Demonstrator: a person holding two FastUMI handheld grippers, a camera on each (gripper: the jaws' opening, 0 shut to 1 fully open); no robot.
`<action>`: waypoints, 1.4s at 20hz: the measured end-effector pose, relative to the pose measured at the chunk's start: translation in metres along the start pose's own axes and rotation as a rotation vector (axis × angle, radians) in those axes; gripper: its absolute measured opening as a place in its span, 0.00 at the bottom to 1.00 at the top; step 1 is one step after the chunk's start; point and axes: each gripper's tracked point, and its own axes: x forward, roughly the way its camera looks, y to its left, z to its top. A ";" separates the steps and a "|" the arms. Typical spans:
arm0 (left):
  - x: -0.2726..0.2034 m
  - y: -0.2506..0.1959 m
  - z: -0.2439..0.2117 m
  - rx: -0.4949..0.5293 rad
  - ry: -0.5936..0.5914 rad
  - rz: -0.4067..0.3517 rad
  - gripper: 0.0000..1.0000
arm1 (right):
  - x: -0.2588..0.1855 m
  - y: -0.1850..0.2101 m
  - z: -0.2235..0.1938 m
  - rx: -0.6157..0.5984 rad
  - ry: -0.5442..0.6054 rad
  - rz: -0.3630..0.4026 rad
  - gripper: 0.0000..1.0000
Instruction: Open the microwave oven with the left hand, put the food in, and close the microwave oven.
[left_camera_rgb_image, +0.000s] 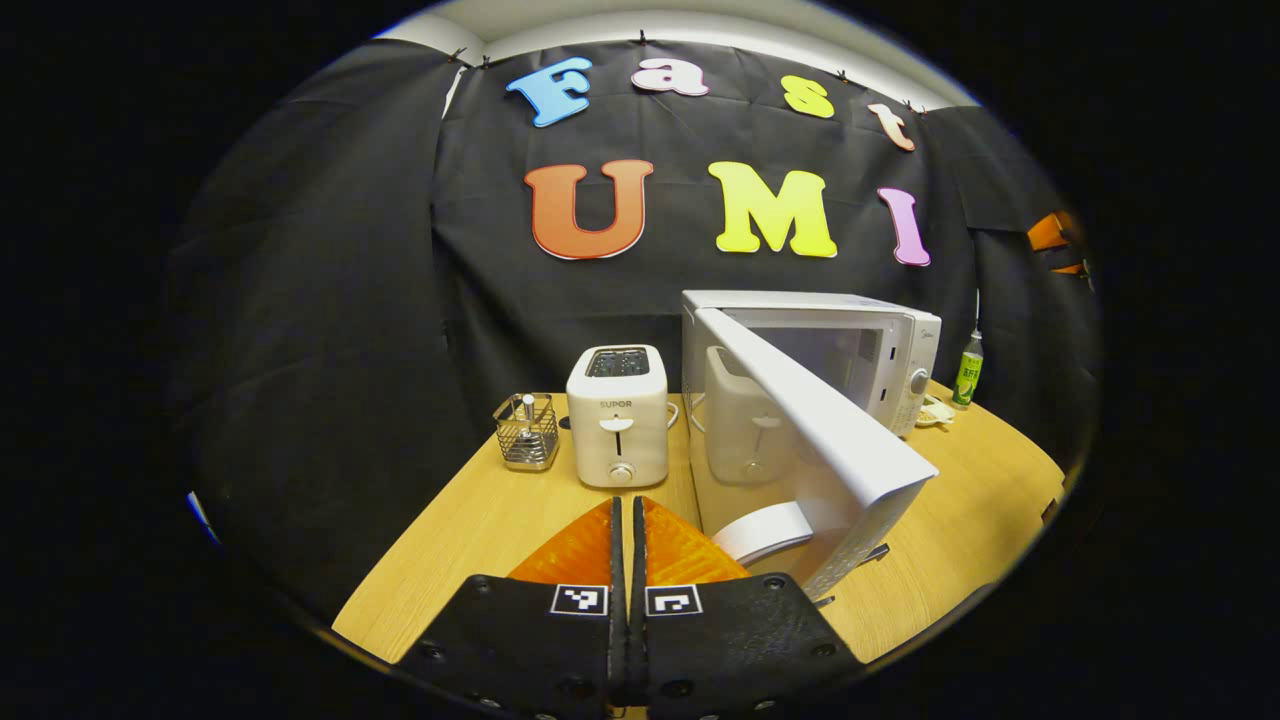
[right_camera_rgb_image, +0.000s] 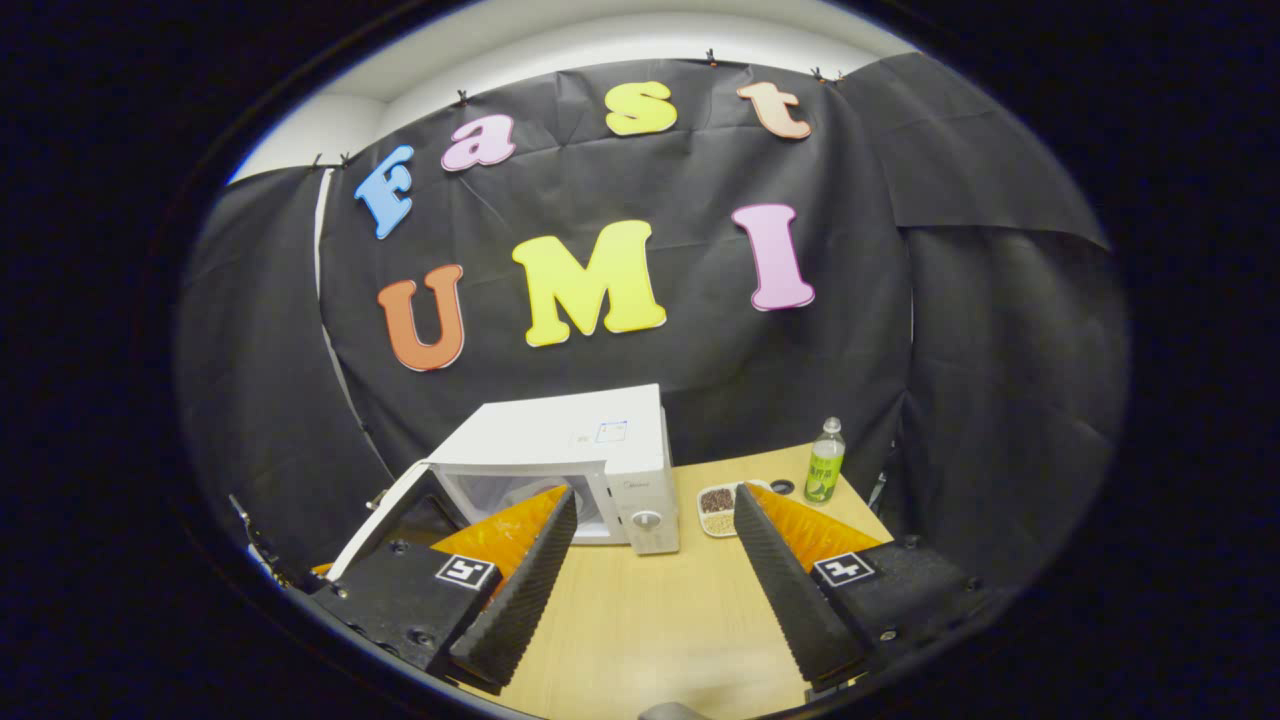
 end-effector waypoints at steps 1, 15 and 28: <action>0.001 -0.007 -0.002 -0.007 0.005 -0.010 0.00 | -0.001 -0.002 0.001 -0.005 -0.001 -0.003 0.92; 0.028 -0.146 0.011 0.038 -0.001 -0.271 0.00 | -0.009 -0.051 0.009 0.014 0.031 -0.051 0.92; 0.081 -0.257 0.031 0.055 -0.001 -0.427 0.00 | -0.004 -0.105 0.012 0.046 0.066 -0.119 0.92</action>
